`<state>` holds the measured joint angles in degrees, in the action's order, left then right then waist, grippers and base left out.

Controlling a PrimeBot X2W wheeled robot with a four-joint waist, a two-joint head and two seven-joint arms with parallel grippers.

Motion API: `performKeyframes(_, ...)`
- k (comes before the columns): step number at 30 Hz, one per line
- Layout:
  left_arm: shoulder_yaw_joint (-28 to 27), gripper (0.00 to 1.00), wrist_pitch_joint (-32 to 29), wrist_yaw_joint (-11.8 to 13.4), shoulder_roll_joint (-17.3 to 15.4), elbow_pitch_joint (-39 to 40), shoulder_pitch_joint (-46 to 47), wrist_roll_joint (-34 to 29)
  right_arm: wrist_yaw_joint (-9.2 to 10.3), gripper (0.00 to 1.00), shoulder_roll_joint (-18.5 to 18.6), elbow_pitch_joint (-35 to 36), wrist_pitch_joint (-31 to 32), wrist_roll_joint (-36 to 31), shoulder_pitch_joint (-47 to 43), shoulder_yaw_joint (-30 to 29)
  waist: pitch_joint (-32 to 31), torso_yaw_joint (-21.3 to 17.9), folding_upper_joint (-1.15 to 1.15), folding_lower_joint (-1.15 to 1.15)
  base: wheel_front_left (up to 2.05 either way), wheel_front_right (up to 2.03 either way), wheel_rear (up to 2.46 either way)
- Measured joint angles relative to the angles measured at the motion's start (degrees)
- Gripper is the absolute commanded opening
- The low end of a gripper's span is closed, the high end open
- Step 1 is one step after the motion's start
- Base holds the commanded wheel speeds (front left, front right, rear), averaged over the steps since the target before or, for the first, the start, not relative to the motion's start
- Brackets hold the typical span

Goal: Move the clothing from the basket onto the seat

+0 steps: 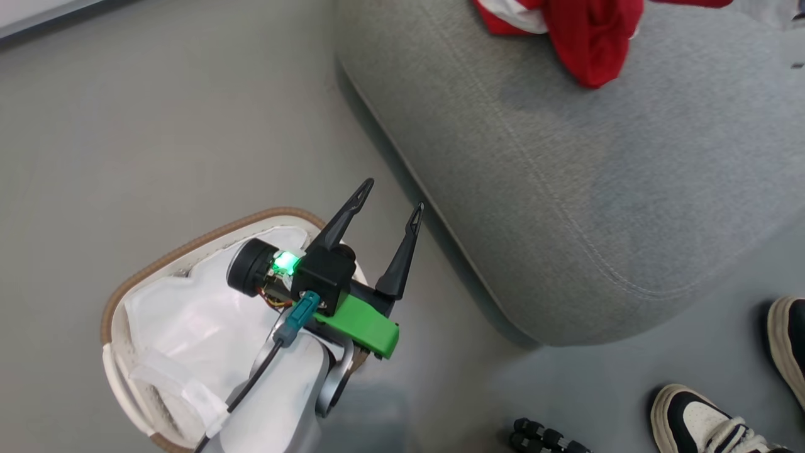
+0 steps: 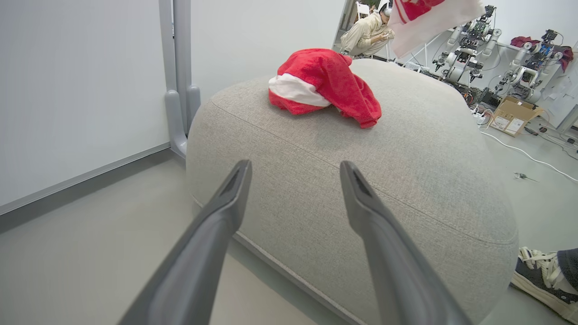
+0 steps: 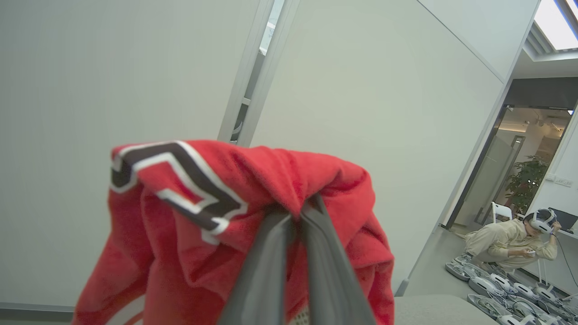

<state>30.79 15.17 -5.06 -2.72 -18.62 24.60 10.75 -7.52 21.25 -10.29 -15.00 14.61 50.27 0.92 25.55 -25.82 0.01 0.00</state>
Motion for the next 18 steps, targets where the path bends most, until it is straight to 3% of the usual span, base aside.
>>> performKeyframes(9,1.64,1.0,0.0,0.66,-0.01,0.41,2.96,-0.21,-0.01,0.0,3.02,-18.55,0.0,-5.94,7.41,-5.45,5.52,6.44,0.0,0.0,0.0,0.0,0.0)
performKeyframes(18,1.67,1.0,0.0,1.81,-0.05,0.43,3.77,0.03,-0.01,0.0,0.57,-31.39,0.0,-9.77,4.82,-10.48,9.25,11.56,0.0,0.0,0.0,0.0,0.0)
